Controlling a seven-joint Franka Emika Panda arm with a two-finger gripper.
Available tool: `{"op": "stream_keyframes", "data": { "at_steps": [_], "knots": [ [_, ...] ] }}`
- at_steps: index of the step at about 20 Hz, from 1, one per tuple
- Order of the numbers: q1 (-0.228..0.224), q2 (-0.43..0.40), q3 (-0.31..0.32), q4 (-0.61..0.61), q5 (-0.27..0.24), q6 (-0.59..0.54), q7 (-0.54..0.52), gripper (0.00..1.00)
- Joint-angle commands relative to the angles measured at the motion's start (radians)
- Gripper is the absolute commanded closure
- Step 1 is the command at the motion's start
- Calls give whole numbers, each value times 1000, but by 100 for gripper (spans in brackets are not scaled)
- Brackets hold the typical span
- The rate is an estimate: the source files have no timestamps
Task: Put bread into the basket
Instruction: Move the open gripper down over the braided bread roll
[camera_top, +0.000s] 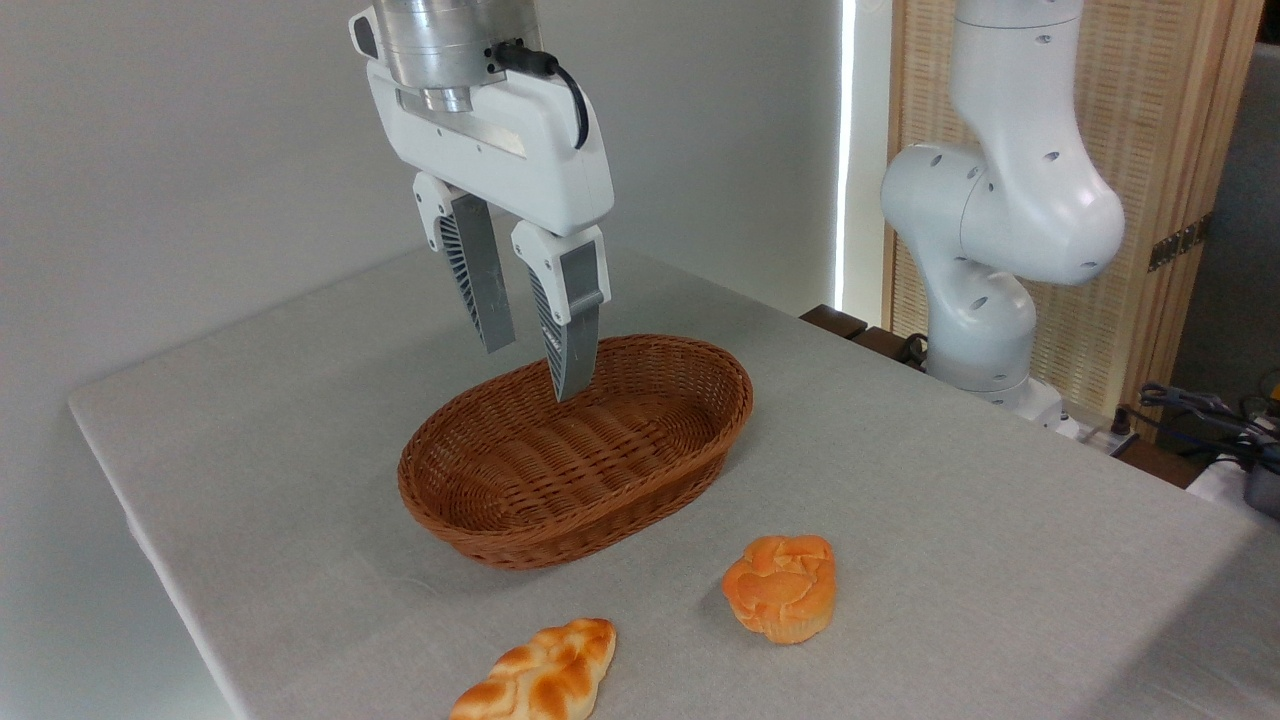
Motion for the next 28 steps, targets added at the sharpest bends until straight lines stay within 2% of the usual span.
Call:
{"op": "stream_keyframes", "data": {
  "at_steps": [1, 10, 14, 20, 24, 26, 28],
  "knots": [
    [-1, 12, 10, 16, 0, 2, 3, 0],
    [-1, 12, 10, 13, 0, 4, 4, 0],
    [4, 12, 12, -18, -1, 57, -2, 0],
    [17, 15, 29, -142, 0, 260, -11, 0],
    [43, 46, 30, -263, 2, 470, -53, 0],
    [66, 73, 35, -277, 2, 502, -66, 0],
    [70, 105, 35, -277, 2, 557, -97, 0]
  ]
}}
